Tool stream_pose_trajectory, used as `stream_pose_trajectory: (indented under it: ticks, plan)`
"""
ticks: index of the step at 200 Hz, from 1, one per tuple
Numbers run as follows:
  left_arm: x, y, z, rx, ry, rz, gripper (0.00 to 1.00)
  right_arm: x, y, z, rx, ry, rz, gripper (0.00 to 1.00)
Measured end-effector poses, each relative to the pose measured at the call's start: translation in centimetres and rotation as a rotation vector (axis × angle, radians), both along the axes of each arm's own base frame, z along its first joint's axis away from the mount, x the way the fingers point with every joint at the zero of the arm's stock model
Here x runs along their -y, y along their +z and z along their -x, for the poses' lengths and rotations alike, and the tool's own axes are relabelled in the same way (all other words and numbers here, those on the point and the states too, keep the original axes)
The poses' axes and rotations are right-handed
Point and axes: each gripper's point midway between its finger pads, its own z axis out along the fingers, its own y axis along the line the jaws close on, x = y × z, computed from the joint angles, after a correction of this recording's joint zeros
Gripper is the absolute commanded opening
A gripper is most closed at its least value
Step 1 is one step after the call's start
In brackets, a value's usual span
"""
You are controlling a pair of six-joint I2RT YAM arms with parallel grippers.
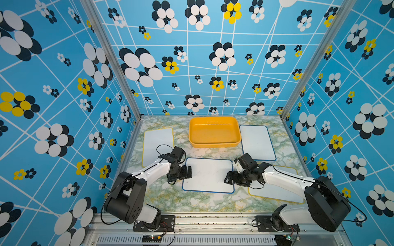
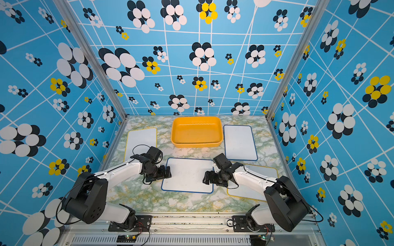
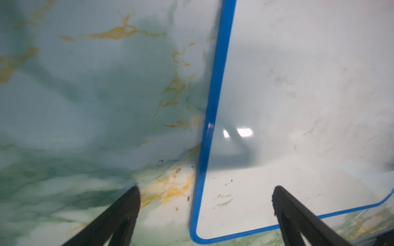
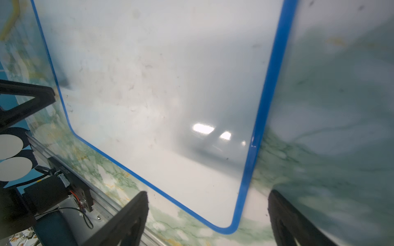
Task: Put the whiteboard into the storage box
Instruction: Pick up the whiteboard at the center of the board.
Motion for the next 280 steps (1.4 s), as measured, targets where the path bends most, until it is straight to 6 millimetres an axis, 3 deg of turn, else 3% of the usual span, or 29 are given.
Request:
stream_pose_trajectory:
  ticks: [37,86,135,205,255,270,280]
  plan:
    - [0.8,-0.6,0.3,-0.023,-0.065,-0.095,0.99,-0.3,-0.1,-0.3,-0.018,0.015,-0.007,0.91]
    - [4.4,-0.6,1.6,-0.077,-0.141,-0.077,1.00,-1.7,0.1,-0.8,-0.006,0.036,-0.081,0.91]
    - [4.4,-0.6,1.9,-0.120,-0.081,-0.003,0.99,-1.9,-0.1,-0.9,-0.016,0.005,-0.124,0.91]
    - [3.8,0.5,0.9,-0.153,0.153,0.295,0.99,-2.1,0.1,-4.0,0.152,-0.050,-0.152,0.90]
    - [7.3,2.1,0.6,-0.172,0.188,0.620,0.99,0.6,-0.2,-7.9,0.371,-0.179,-0.022,0.90]
    - [8.9,2.7,0.7,-0.160,0.123,0.734,1.00,-1.2,0.0,-6.9,0.361,-0.128,-0.079,0.89]
    - [8.8,2.8,0.7,-0.148,0.119,0.762,1.00,-1.5,0.0,-6.7,0.367,-0.117,-0.078,0.90]
